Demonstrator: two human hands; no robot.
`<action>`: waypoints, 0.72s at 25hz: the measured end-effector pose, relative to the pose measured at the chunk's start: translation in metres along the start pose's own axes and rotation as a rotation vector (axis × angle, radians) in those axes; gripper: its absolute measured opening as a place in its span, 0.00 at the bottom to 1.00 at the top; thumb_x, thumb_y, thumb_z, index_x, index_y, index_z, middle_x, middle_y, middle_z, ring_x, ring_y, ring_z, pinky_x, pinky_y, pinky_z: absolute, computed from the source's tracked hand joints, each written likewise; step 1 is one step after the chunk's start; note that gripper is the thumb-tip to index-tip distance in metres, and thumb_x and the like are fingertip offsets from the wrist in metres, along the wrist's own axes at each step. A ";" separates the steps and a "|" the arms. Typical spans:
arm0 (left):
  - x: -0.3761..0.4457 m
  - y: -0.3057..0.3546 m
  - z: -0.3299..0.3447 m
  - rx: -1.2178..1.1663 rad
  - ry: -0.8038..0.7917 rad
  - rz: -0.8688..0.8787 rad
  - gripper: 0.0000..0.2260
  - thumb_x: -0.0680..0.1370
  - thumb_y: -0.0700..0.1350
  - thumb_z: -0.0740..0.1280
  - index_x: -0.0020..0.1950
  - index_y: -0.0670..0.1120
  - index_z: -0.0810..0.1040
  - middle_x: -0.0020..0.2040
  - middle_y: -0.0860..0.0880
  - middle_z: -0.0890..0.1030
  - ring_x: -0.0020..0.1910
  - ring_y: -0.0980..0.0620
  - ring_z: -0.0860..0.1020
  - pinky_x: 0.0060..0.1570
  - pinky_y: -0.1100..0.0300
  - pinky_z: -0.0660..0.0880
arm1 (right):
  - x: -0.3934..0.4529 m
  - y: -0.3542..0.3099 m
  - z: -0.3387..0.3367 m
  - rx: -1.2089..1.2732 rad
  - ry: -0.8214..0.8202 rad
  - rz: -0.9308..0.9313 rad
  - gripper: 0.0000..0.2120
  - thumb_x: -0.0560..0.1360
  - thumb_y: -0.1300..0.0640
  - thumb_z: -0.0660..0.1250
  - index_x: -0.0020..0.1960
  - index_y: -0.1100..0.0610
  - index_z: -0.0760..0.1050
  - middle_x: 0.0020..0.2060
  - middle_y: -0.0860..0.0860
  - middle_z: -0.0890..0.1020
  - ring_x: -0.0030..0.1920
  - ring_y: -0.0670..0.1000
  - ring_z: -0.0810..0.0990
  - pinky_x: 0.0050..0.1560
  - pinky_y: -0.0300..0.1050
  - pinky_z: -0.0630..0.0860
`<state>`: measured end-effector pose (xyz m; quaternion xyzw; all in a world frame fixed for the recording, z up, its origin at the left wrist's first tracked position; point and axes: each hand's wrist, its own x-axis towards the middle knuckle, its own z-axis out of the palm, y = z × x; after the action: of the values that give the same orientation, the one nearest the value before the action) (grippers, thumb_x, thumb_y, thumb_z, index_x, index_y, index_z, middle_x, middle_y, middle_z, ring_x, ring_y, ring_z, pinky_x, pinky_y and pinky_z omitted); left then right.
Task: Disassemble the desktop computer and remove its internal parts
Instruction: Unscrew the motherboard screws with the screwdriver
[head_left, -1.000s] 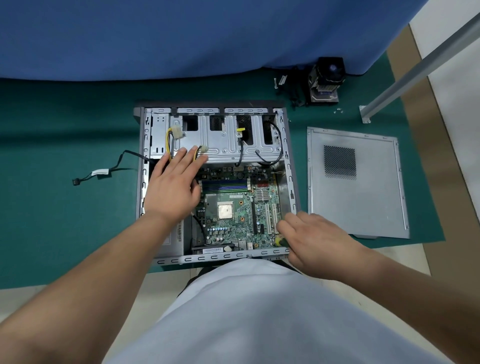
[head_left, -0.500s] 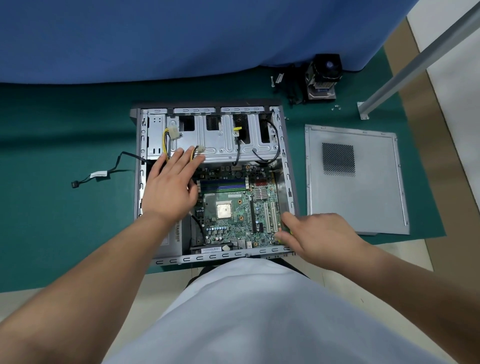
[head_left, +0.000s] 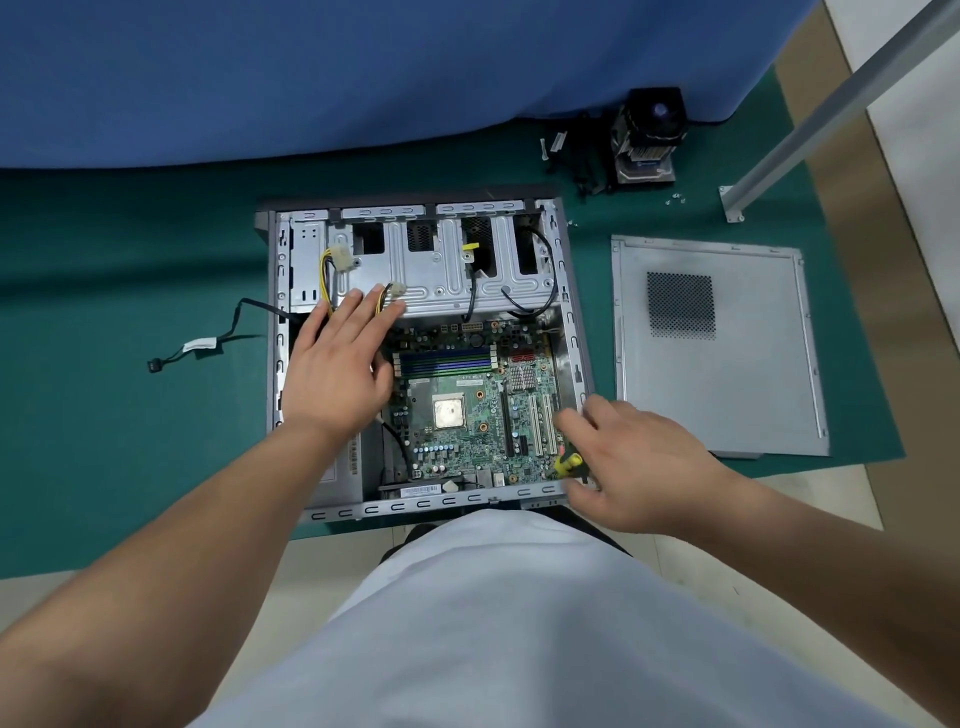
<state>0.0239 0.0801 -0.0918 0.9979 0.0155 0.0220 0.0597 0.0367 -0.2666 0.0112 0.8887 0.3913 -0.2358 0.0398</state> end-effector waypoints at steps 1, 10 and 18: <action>0.000 0.000 0.000 0.000 0.000 -0.001 0.31 0.78 0.51 0.58 0.82 0.59 0.57 0.82 0.53 0.62 0.82 0.52 0.57 0.82 0.49 0.47 | -0.001 0.000 0.001 0.004 0.006 0.038 0.17 0.78 0.34 0.49 0.52 0.48 0.56 0.41 0.49 0.69 0.40 0.56 0.76 0.30 0.47 0.66; 0.001 0.000 0.001 -0.012 0.010 -0.002 0.31 0.78 0.51 0.57 0.82 0.60 0.57 0.82 0.54 0.62 0.82 0.53 0.57 0.82 0.49 0.47 | -0.001 -0.001 0.004 0.136 -0.016 -0.006 0.17 0.81 0.38 0.52 0.61 0.49 0.66 0.54 0.49 0.74 0.49 0.54 0.77 0.40 0.47 0.71; 0.000 0.000 -0.001 -0.029 0.009 -0.006 0.31 0.78 0.50 0.60 0.82 0.59 0.59 0.82 0.53 0.63 0.82 0.53 0.58 0.81 0.48 0.48 | -0.001 -0.007 -0.004 0.073 0.013 -0.005 0.15 0.83 0.45 0.53 0.63 0.49 0.72 0.56 0.47 0.77 0.50 0.54 0.78 0.45 0.51 0.78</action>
<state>0.0243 0.0799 -0.0912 0.9967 0.0186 0.0263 0.0740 0.0330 -0.2618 0.0160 0.8901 0.3849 -0.2442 0.0040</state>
